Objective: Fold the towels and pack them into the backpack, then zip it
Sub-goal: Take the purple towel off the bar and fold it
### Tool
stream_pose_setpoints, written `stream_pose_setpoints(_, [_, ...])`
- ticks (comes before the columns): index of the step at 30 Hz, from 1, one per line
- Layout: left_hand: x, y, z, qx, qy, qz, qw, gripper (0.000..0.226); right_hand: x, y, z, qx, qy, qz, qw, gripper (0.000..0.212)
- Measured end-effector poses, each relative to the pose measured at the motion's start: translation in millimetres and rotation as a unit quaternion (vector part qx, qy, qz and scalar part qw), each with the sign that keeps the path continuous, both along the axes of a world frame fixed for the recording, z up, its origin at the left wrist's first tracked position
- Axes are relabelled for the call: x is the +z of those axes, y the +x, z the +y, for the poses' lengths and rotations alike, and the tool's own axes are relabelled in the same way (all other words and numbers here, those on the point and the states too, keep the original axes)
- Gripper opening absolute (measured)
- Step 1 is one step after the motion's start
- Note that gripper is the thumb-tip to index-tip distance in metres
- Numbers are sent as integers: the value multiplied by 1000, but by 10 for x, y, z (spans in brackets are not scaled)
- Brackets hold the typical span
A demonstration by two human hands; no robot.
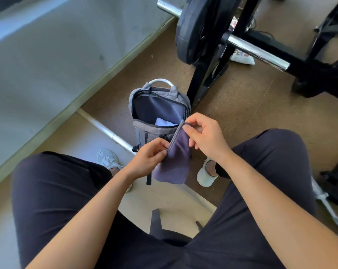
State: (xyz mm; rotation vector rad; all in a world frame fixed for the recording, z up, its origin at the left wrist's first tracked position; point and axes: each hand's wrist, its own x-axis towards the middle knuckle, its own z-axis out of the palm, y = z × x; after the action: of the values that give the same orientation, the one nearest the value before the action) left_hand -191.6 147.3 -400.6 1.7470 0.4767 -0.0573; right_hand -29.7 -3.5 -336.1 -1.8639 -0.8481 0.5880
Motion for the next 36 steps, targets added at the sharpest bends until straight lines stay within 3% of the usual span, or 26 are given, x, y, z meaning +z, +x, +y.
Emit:
stream_pose_setpoints(4, [-4,-13,-66,-13,-7,20,1000,25,41,39,-40,-58,36,-33,997,9])
stream_pose_setpoints(8, [-66,-9,-93,-44,55,52,996,23,80,79,-66,-83,59,-51,994,11])
stream_pose_setpoints(11, [-72,8,-173,-26,62,33,997,21,100,95,-97,-91,77,-45,992,12])
stream_pose_setpoints(15, [-47,45,-271,55,58,-9,997,40,141,105,-131,-105,107,-35,988,13])
stream_pose_setpoints(19, [-49,80,-316,36,65,-32,997,56,194,114,-157,-113,136,-28,984,12])
stream_pose_setpoints(27, [-46,137,-417,54,48,-94,993,39,204,93,-142,-104,150,-28,983,10])
stream_pose_setpoints(30, [-60,137,-418,40,95,-85,991,39,218,79,-144,-95,154,-34,983,6])
stream_pose_setpoints(36, [-51,122,-417,33,87,-80,992,32,202,51,-131,-86,155,-39,983,9])
